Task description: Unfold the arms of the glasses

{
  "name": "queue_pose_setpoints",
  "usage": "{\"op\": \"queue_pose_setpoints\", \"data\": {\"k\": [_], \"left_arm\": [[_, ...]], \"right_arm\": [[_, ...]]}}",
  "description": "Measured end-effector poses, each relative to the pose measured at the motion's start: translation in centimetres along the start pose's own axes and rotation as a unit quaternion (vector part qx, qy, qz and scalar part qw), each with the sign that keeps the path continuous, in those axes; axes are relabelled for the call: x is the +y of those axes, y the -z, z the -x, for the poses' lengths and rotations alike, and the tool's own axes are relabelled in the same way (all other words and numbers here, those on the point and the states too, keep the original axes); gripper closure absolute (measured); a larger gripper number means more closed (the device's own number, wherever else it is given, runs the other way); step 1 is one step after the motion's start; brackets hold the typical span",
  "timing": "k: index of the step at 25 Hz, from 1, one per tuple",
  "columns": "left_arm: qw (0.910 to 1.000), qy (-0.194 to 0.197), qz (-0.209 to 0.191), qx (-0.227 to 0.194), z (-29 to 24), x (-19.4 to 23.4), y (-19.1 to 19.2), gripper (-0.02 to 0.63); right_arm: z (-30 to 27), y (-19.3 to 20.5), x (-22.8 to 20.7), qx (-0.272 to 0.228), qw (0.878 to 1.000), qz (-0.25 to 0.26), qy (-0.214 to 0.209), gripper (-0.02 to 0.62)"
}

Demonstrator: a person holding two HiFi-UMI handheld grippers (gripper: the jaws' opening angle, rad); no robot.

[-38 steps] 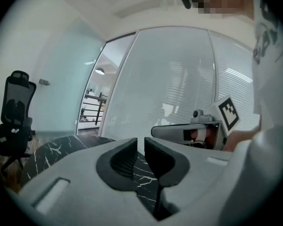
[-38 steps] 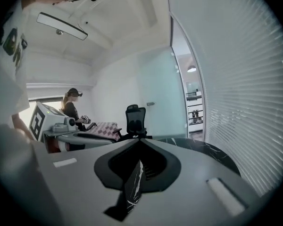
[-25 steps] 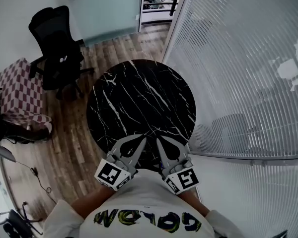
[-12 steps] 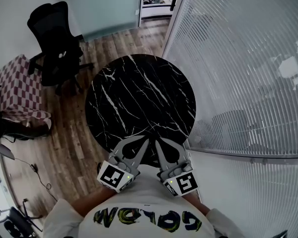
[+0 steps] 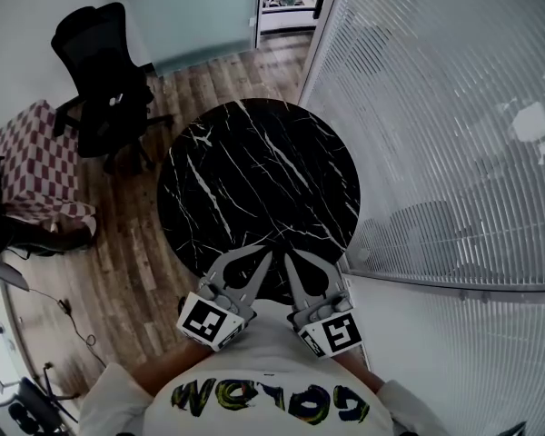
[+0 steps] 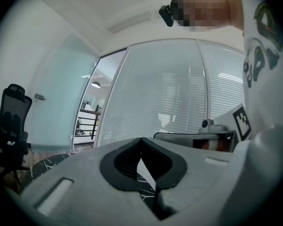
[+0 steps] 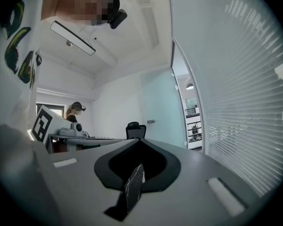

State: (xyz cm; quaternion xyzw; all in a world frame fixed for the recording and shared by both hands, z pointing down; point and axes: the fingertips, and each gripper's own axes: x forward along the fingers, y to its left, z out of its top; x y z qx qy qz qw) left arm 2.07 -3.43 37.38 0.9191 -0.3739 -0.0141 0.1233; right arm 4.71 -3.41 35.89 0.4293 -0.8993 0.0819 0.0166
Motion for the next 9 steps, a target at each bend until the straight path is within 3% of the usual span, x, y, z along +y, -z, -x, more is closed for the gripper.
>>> {"op": "queue_pose_setpoints", "data": {"k": [9], "left_arm": [[1.0, -0.008, 0.003, 0.002, -0.25, 0.33, 0.23, 0.604]], "right_arm": [[-0.21, 0.31, -0.21, 0.002, 1.0, -0.002, -0.005, 0.595]]}}
